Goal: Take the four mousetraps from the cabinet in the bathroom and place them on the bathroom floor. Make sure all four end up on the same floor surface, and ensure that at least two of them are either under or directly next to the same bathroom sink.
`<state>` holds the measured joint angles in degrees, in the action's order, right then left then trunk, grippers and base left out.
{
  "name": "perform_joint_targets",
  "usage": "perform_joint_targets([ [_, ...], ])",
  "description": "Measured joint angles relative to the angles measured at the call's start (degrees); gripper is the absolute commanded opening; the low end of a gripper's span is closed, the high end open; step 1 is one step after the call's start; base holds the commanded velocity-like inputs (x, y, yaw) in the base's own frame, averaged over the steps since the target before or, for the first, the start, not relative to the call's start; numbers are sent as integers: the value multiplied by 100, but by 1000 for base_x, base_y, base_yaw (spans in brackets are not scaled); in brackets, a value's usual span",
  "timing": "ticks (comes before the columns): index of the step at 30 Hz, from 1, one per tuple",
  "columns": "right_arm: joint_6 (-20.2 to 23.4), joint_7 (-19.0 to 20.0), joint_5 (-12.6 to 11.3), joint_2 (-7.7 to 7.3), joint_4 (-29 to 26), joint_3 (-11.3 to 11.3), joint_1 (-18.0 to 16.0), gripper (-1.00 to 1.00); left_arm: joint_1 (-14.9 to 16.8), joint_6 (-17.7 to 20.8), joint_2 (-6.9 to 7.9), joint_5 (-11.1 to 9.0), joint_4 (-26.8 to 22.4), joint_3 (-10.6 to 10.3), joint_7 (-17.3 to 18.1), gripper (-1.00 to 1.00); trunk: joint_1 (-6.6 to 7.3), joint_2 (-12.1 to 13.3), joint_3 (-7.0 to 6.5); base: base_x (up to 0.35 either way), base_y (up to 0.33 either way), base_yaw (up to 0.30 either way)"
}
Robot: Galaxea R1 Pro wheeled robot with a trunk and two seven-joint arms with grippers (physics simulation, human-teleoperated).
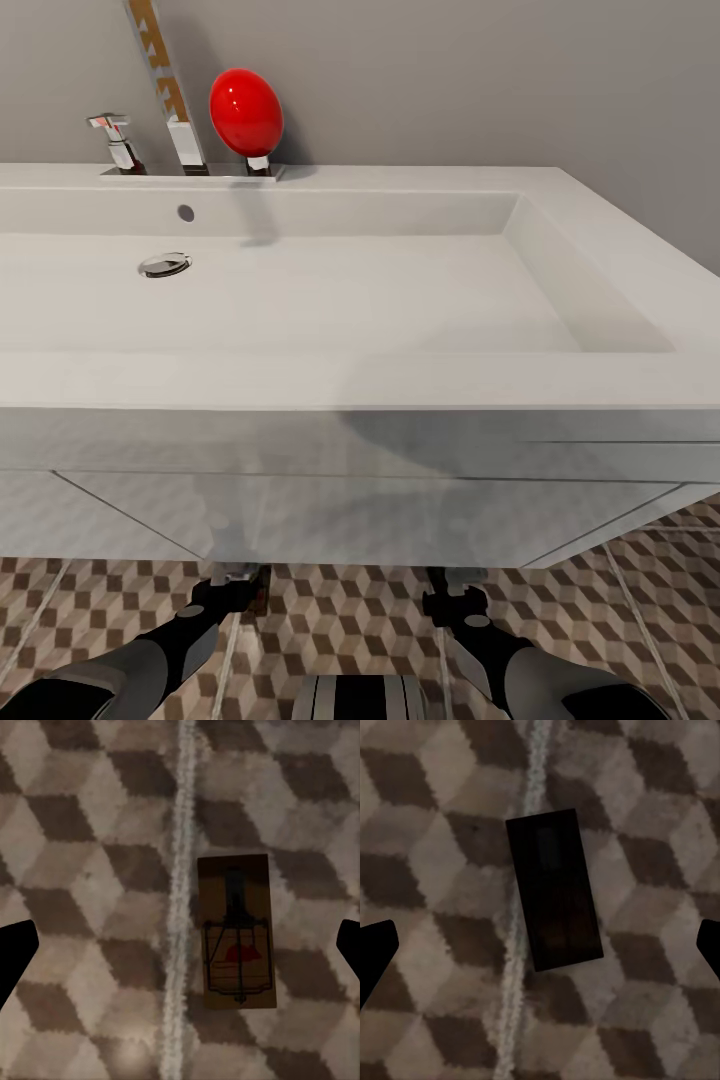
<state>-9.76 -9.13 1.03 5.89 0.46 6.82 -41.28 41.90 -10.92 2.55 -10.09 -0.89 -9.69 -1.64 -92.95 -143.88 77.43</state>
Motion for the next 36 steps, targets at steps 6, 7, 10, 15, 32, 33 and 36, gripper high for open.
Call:
perform_joint_targets([
  [6, 0, 3, 2, 0, 0, 4, 0, 100, 0, -5, 0, 3, -1, -6, 0, 100, 0, 0, 0, 0, 0, 0],
  [7, 0, 3, 3, 0, 0, 3, 0, 100, 0, -5, 0, 3, 0, -6, 0, 100, 0, 0, 0, 0, 0, 0],
  [10, 0, 4, 2, -1, 0, 2, 0, 100, 0, -11, 0, 4, -1, -7, 0, 100, 0, 0, 0, 0, 0, 0],
  [15, 0, 5, 1, 1, 0, 5, 0, 100, 0, -27, 0, 4, -2, -8, 0, 100, 0, 0, 0, 0, 0, 0],
  [32, 0, 6, 7, -2, 0, 6, 0, 100, 0, -59, -27, 61, 6, -17, -34, 100, 0, 0, 0, -3, 0, 0],
  [33, 0, 6, 7, -2, 0, 6, 0, 100, 0, -59, -27, 61, 6, -17, -34, 100, 0, 0, 0, -58, 0, 0],
  [36, 0, 6, 8, -2, 0, 7, 0, 100, -1, -59, -27, 62, 6, -17, -35, 100, -2, 0, 0, -143, 0, 0],
])
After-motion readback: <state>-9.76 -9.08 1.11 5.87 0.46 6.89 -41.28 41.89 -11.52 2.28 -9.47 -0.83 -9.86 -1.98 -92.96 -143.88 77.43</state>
